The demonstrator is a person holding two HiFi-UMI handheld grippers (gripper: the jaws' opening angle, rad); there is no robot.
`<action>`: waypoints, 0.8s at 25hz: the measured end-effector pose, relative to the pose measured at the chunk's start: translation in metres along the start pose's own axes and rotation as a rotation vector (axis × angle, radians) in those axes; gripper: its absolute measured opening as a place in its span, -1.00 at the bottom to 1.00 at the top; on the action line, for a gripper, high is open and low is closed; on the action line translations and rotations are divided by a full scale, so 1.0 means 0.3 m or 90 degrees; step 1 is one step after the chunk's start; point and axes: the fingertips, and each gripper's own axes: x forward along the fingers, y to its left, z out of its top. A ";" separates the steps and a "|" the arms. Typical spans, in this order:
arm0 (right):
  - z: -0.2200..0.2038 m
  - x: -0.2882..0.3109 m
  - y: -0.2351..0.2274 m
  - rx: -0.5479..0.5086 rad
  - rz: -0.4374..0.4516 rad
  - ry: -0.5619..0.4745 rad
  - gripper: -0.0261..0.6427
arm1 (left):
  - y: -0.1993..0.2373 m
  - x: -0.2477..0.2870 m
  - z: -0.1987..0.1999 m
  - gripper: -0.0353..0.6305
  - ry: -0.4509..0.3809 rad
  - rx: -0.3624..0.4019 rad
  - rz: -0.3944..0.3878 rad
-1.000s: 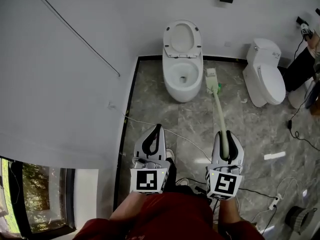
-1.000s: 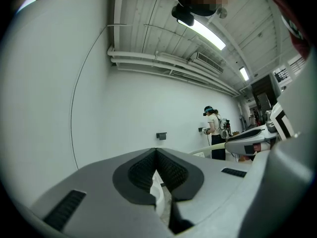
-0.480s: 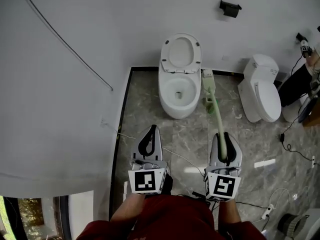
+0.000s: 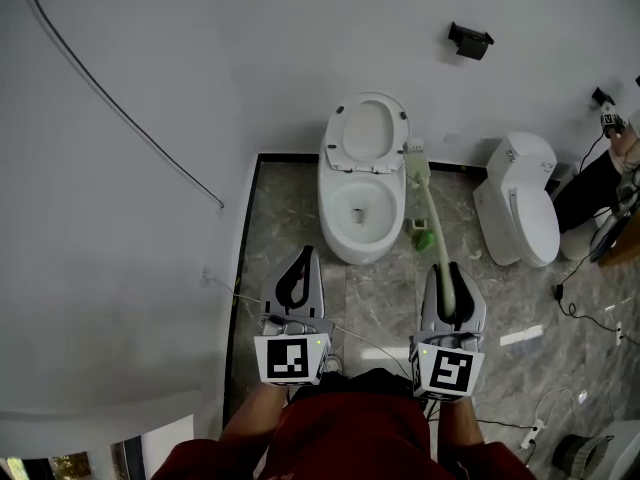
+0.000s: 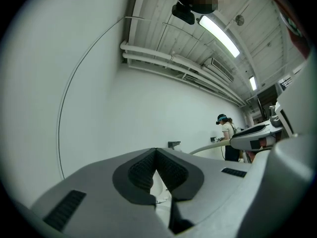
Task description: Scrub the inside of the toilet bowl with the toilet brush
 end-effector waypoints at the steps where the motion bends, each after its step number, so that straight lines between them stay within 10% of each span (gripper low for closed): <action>1: 0.007 0.016 0.004 -0.002 -0.001 -0.001 -0.58 | 0.016 0.013 -0.001 -0.88 0.000 -0.003 0.000; 20: -0.069 0.341 -0.076 0.031 -0.017 0.008 -0.58 | 0.075 0.324 -0.063 -0.88 0.036 0.040 -0.011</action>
